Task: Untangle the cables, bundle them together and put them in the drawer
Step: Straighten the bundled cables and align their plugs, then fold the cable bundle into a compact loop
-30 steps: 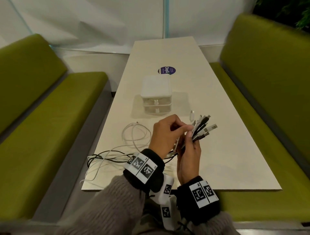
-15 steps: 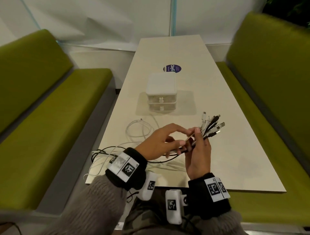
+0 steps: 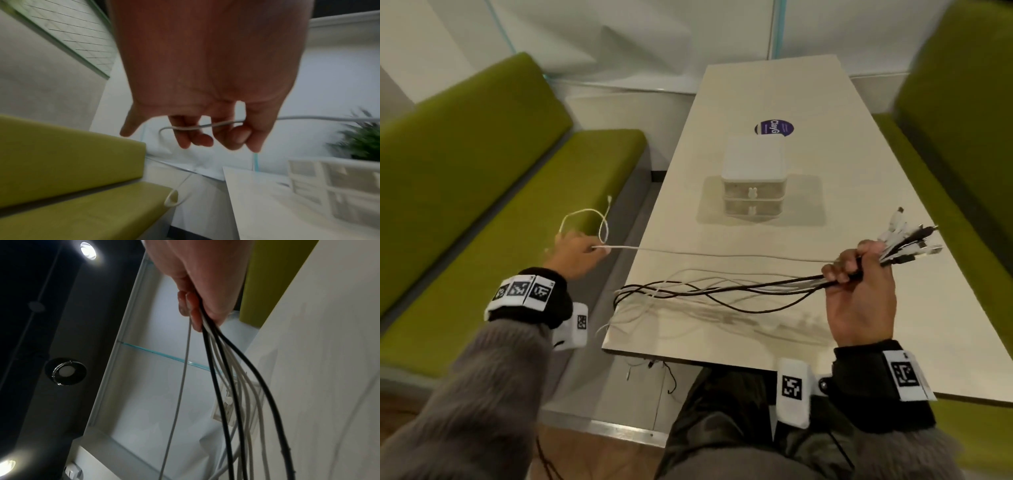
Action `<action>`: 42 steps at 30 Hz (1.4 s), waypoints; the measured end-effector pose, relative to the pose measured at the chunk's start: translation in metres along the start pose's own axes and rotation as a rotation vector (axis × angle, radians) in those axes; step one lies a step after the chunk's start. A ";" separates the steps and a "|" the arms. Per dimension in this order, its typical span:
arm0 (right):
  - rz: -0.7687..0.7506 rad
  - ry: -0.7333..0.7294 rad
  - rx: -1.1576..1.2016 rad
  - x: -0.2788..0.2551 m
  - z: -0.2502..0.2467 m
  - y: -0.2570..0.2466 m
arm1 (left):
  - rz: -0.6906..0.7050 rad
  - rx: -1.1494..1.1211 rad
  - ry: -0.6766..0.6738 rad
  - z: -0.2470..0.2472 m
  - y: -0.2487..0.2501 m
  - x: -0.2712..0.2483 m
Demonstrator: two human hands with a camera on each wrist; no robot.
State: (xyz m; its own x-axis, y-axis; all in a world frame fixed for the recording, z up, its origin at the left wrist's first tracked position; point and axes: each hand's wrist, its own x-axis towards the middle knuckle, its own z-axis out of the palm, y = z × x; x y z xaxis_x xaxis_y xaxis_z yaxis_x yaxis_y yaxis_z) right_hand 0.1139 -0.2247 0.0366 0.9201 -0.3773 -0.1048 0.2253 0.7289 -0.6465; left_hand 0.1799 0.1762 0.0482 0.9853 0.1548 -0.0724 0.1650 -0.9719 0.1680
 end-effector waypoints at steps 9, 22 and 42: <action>0.000 -0.023 -0.019 -0.008 0.011 0.001 | 0.218 -0.105 -0.370 -0.026 0.027 -0.007; 0.087 -0.172 -0.159 -0.039 0.027 0.006 | 0.711 -0.599 -0.465 0.023 0.236 -0.110; 0.380 -0.285 -0.344 -0.038 0.011 -0.007 | 0.683 -0.320 -0.367 0.020 0.209 -0.114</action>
State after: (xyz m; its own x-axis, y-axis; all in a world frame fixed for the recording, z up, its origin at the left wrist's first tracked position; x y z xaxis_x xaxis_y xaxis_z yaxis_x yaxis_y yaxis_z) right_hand 0.0811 -0.2094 0.0533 0.9765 0.0776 -0.2011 -0.2109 0.5373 -0.8166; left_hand 0.1011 -0.0477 0.0717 0.8054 -0.5708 -0.1599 -0.4031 -0.7252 0.5582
